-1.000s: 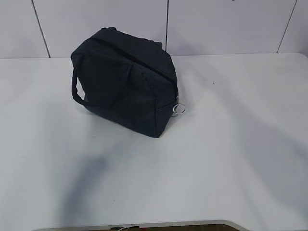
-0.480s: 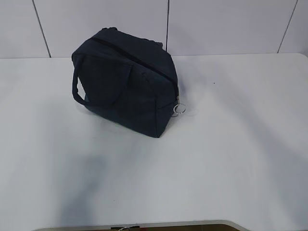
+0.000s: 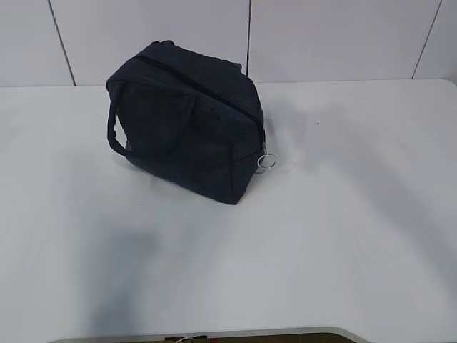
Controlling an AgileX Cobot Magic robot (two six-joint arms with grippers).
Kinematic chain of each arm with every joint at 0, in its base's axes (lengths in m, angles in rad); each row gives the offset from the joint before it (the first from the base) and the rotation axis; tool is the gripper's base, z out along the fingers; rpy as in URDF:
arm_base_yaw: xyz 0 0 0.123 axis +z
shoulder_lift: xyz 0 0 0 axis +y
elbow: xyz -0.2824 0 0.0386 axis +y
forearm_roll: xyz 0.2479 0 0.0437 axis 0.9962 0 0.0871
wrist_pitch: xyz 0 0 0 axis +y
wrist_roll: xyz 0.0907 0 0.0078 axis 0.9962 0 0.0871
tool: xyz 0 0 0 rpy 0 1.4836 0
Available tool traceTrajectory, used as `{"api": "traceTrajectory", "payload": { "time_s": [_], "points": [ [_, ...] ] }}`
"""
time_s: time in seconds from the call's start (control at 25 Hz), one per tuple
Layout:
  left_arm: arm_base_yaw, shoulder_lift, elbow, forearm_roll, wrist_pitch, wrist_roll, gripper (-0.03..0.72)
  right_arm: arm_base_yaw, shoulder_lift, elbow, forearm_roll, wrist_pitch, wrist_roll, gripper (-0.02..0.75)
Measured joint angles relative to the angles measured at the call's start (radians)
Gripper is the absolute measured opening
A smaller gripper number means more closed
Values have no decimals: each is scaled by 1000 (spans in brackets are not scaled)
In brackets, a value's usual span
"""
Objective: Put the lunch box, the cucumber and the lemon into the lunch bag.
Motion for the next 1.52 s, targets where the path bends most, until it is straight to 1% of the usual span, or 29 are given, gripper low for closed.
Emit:
{"api": "traceTrajectory", "payload": {
  "time_s": [0.08, 0.24, 0.44, 0.6, 0.68, 0.92, 1.24, 1.52],
  "points": [
    [0, 0, 0, 0, 60, -13, 326, 0, -40, 55, -29, -30, 30, 375],
    [0, -2, 0, 0, 109, -41, 326, 0, -110, 138, -65, -61, 106, 375],
    [0, -27, 0, 0, 132, -72, 326, 0, -165, 193, -100, -57, 194, 375],
    [0, -71, 5, -3, 139, -88, 326, 0, -181, 231, -104, -15, 268, 375],
    [0, -105, 36, -3, 137, -100, 326, 0, -181, 248, -104, -2, 290, 375],
    [0, -245, 193, -3, 124, -134, 326, 0, -221, 304, -96, -1, 332, 375],
    [0, -440, 364, -4, 116, -225, 327, 0, -369, 424, -90, -18, 432, 375],
    [0, -596, 508, -44, 116, -239, 328, 0, -501, 519, -93, -18, 537, 375]
  ]
}}
